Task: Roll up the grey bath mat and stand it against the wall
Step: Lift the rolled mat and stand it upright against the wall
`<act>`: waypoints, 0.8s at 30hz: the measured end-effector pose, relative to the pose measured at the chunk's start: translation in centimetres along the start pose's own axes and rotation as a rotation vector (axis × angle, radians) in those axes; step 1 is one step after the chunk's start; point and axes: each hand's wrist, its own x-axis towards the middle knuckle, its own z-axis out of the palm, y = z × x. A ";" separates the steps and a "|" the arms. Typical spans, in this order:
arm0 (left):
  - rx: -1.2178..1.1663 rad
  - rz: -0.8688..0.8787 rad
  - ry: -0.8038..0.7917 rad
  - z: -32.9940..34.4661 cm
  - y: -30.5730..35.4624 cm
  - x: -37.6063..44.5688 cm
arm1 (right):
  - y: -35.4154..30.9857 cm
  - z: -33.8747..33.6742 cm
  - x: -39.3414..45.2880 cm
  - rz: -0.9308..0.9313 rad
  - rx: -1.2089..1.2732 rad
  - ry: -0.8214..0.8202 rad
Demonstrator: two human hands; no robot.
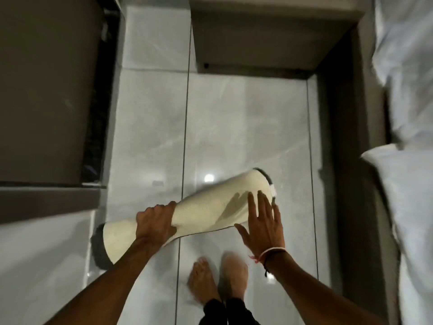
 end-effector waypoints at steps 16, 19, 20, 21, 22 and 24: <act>-1.274 0.195 0.167 -42.9 -8.7 -13.5 | -14.7 -61.5 12.2 -0.245 1.333 0.001; -1.331 0.243 0.218 -47.5 -10.8 -11.9 | -18.4 -66.0 15.2 -0.372 1.297 0.011; -1.336 0.240 0.224 -48.8 -11.8 -11.2 | -19.8 -67.1 16.0 -0.410 1.318 0.005; -1.333 0.240 0.223 -50.1 -12.7 -10.6 | -21.0 -68.2 16.9 -0.446 1.343 0.009; -1.333 0.244 0.217 -51.2 -13.4 -10.0 | -22.0 -69.1 17.7 -0.463 1.362 0.024; -1.333 0.267 0.207 -53.7 -15.0 -8.6 | -23.8 -70.9 19.4 -0.445 1.382 0.077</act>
